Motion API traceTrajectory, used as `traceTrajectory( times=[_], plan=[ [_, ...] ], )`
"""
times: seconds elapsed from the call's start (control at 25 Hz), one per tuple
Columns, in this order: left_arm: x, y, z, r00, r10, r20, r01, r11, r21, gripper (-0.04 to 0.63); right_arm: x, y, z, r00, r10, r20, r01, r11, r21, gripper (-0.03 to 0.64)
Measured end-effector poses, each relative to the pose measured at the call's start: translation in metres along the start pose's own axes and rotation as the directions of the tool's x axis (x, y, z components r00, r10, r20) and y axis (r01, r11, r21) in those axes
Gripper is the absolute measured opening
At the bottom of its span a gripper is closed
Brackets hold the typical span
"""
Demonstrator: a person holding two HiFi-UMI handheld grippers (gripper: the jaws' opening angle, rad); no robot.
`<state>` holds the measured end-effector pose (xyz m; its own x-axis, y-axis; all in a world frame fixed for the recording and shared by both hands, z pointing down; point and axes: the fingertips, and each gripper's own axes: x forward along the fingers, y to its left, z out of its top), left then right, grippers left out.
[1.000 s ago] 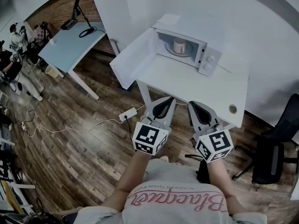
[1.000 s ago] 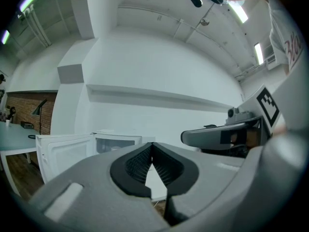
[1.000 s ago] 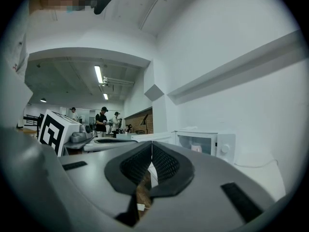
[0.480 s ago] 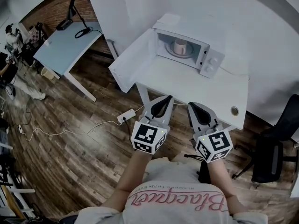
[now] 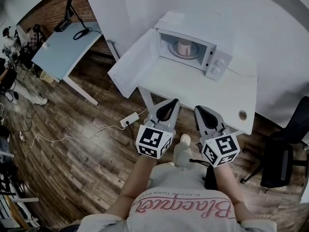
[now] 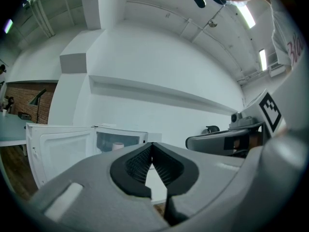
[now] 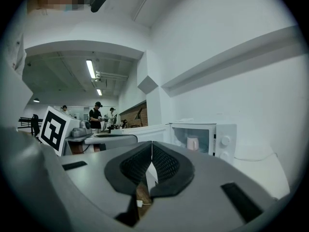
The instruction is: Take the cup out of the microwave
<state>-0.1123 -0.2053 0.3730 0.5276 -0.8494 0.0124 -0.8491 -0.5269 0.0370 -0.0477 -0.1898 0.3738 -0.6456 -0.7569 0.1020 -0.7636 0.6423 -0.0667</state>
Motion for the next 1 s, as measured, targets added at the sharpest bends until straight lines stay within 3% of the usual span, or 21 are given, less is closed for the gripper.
traceTrajectory(
  times=[0.4, 1.0],
  plan=[
    [0.044, 0.023, -0.009, 1.0, 0.006, -0.026, -0.006, 1.0, -0.002, 0.005, 0.037, -0.042, -0.007, 1.0, -0.012, -0.023, 0.012, 1.0, 0.008, 0.012],
    [0.116, 0.063, -0.009, 0.996, 0.051, -0.073, -0.046, 0.997, 0.064, 0.005, 0.106, -0.101, 0.014, 1.0, 0.023, -0.006, -0.023, 0.999, 0.024, 0.012]
  ],
)
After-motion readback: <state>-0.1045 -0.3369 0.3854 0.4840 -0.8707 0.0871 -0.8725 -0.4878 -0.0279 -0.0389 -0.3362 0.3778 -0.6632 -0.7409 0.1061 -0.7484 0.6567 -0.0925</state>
